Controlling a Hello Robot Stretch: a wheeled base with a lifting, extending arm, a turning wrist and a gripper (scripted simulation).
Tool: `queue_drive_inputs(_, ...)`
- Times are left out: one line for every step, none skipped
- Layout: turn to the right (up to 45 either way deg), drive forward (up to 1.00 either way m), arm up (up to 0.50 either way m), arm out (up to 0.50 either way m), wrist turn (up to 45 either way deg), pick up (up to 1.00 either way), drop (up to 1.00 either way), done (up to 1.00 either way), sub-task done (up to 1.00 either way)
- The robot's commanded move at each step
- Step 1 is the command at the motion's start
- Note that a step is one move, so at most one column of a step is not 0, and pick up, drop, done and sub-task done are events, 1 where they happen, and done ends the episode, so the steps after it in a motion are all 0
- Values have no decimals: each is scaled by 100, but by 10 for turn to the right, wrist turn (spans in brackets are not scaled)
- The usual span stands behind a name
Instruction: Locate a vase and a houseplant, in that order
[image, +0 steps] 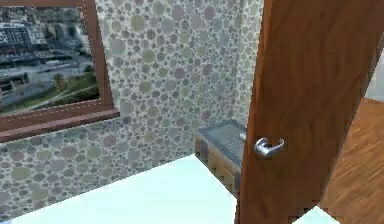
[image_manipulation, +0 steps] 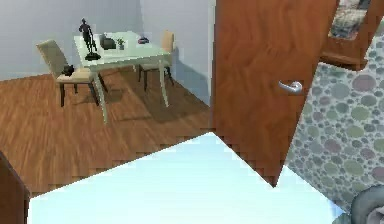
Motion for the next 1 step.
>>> queue_drive_inputs(450, 0, 0, 0, 0, 0, 0, 0, 0)
